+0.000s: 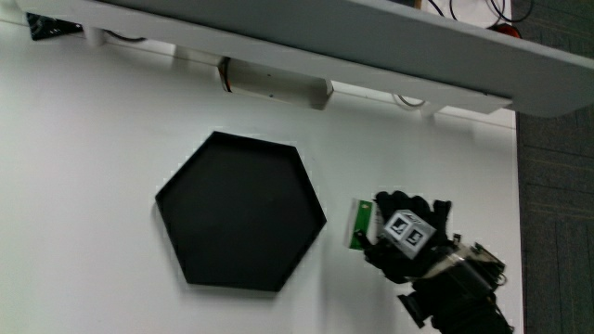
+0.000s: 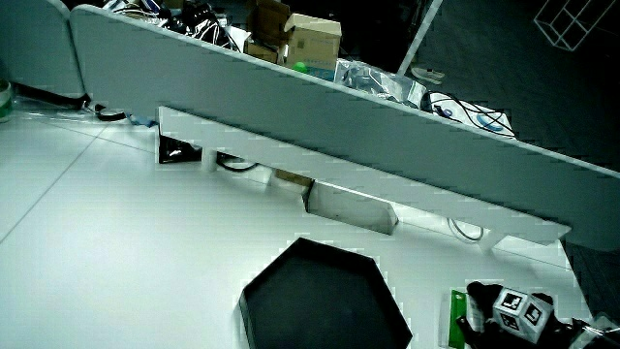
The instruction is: Place medicine on desk
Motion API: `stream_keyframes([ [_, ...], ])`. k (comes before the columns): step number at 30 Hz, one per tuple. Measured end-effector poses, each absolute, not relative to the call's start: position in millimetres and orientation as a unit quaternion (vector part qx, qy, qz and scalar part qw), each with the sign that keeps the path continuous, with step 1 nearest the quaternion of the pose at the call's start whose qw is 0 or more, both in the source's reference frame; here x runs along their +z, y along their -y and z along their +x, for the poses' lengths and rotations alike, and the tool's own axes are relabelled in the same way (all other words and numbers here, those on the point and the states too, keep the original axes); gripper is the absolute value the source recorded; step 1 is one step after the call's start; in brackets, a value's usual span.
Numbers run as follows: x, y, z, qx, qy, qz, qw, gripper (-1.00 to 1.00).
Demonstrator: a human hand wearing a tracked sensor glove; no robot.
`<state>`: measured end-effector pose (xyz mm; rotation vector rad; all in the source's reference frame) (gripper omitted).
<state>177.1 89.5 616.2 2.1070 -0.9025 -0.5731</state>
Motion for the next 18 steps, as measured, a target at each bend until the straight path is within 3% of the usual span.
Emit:
stream_keyframes([
  [4,638,-102,204,-0.221,0.327,0.810,0.434,0.00],
  [6,661,-111,212,-0.216,0.324,0.785,0.483,0.00],
  [11,689,-123,195,-0.211,0.312,0.783,0.494,0.00],
  [18,700,-125,195,-0.205,0.313,0.766,0.523,0.00],
])
